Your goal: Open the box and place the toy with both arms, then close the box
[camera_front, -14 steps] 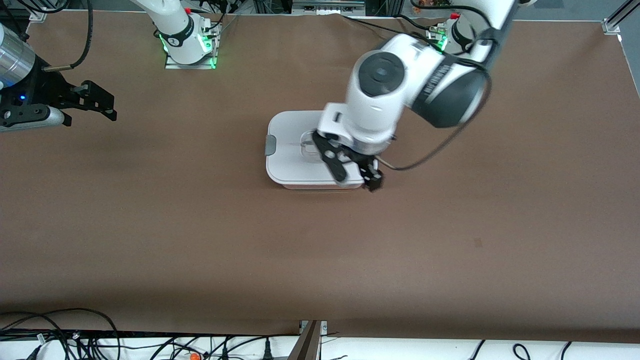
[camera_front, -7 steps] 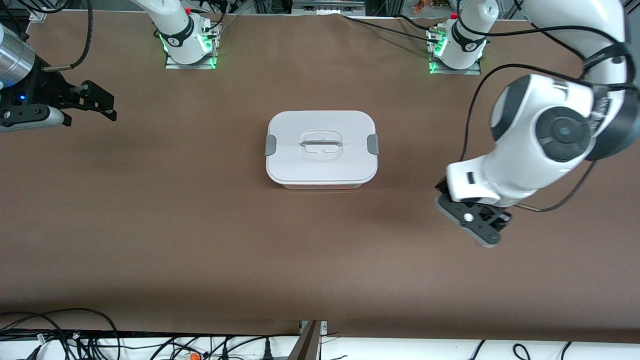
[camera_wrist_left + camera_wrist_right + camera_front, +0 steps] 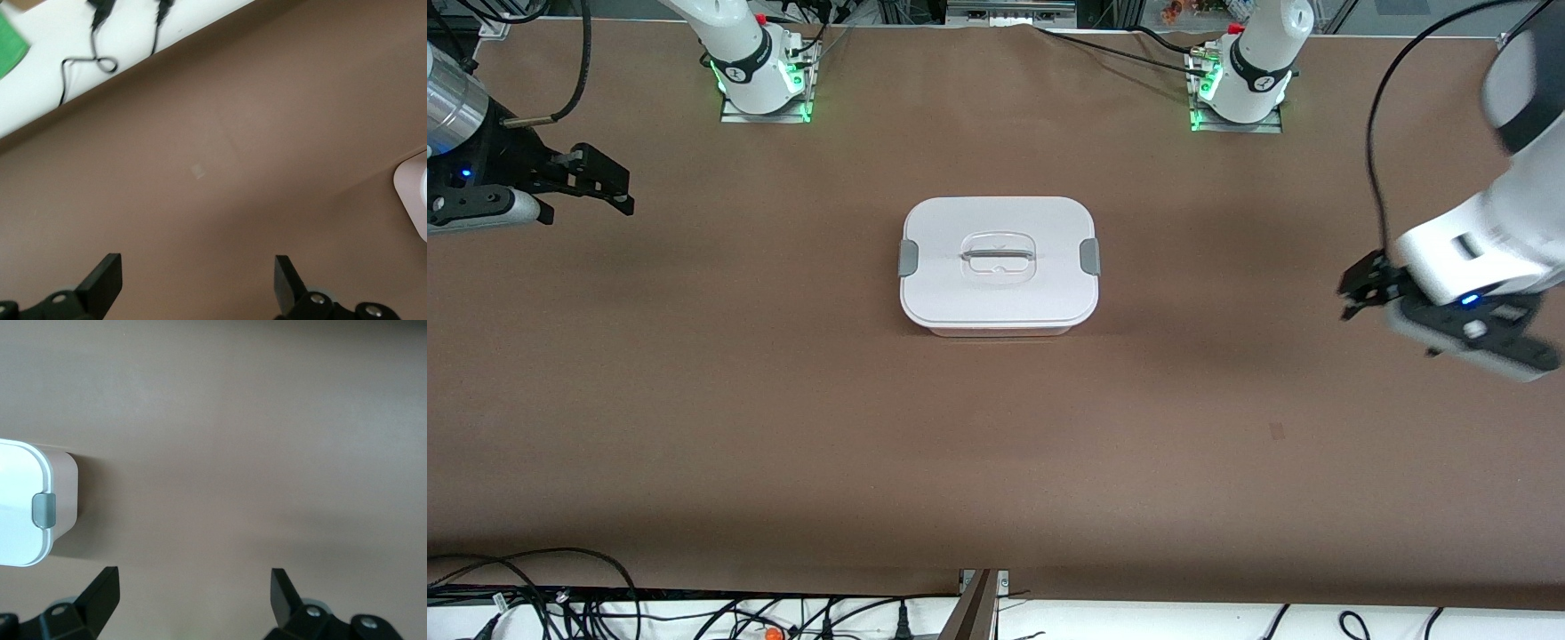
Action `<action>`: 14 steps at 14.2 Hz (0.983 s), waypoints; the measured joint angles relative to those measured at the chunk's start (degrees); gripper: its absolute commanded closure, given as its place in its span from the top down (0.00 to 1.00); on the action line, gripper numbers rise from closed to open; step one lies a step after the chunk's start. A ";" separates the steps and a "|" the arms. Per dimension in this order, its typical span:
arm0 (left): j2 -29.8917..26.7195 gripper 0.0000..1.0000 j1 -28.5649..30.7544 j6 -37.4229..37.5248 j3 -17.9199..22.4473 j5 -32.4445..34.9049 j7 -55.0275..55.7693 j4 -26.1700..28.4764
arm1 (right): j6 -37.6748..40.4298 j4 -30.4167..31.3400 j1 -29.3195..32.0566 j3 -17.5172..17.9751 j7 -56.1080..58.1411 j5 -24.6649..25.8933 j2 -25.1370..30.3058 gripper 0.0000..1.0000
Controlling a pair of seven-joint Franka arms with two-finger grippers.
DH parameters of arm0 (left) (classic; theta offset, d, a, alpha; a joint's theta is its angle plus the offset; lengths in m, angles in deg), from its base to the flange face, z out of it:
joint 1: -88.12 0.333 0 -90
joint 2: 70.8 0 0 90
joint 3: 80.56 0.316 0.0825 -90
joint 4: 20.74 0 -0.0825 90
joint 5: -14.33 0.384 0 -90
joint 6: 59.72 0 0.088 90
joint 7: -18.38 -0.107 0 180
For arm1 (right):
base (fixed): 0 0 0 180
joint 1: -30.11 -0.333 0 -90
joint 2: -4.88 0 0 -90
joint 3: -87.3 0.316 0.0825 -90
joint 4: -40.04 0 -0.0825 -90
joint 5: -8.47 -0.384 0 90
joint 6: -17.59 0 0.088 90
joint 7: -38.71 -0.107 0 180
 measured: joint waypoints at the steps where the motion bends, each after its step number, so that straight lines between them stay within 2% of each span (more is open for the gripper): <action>1: -2.68 1.00 1.44 0.44 0.05 0.00 1.94 3.00 | 0.00 0.00 0.00 0.00 0.00 0.00 0.00 1.00; 3: -6.26 1.00 3.05 2.04 0.07 -0.80 6.14 7.73 | 0.00 0.00 0.01 0.00 -0.01 -0.01 0.00 1.00; 5: -7.78 1.00 3.15 4.57 -0.02 -3.29 11.35 9.73 | -0.01 0.00 0.01 0.00 -0.01 -0.01 0.00 1.00; 7: -8.26 1.00 3.12 6.31 -0.24 -4.14 14.56 10.33 | -0.01 0.00 0.01 0.00 -0.02 -0.02 0.00 1.00; 14: -7.47 1.00 3.17 6.69 -0.25 -4.27 15.48 11.19 | -0.01 0.00 0.01 0.00 -0.04 -0.03 0.00 1.00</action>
